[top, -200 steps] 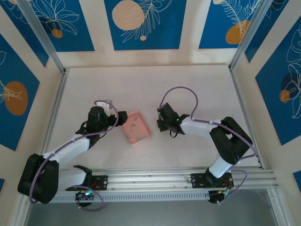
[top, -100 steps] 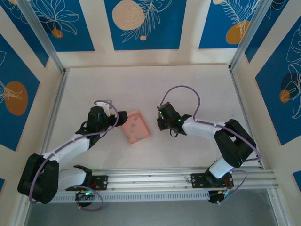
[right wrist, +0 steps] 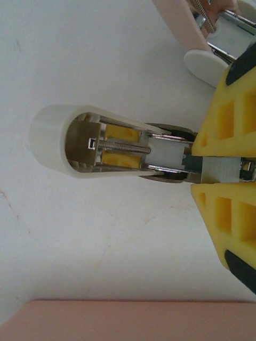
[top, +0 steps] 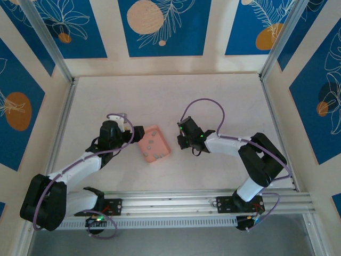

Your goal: Load the staples into the stapler

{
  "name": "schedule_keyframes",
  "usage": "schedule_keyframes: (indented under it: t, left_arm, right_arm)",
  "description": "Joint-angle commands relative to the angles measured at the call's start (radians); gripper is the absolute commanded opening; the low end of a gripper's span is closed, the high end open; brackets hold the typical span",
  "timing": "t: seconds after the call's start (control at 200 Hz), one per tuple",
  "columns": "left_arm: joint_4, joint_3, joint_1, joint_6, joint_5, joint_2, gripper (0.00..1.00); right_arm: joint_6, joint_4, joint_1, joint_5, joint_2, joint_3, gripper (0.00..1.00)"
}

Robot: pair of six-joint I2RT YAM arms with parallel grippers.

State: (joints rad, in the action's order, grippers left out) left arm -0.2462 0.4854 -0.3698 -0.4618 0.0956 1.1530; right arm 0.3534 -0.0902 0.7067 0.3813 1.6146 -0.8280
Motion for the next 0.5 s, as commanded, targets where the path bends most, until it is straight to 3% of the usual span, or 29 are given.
schedule_keyframes:
  t: [0.0,0.495]
  left_arm:
    - [0.008,0.019,-0.009,0.005,0.007,-0.018,0.93]
    - [0.004,0.021,-0.011,0.005,0.009,-0.012,0.93]
  right_arm:
    - [0.008,0.004,-0.004,0.004,0.000,0.006,0.16]
    - [-0.004,0.015,-0.010,0.012,-0.038,0.022,0.16]
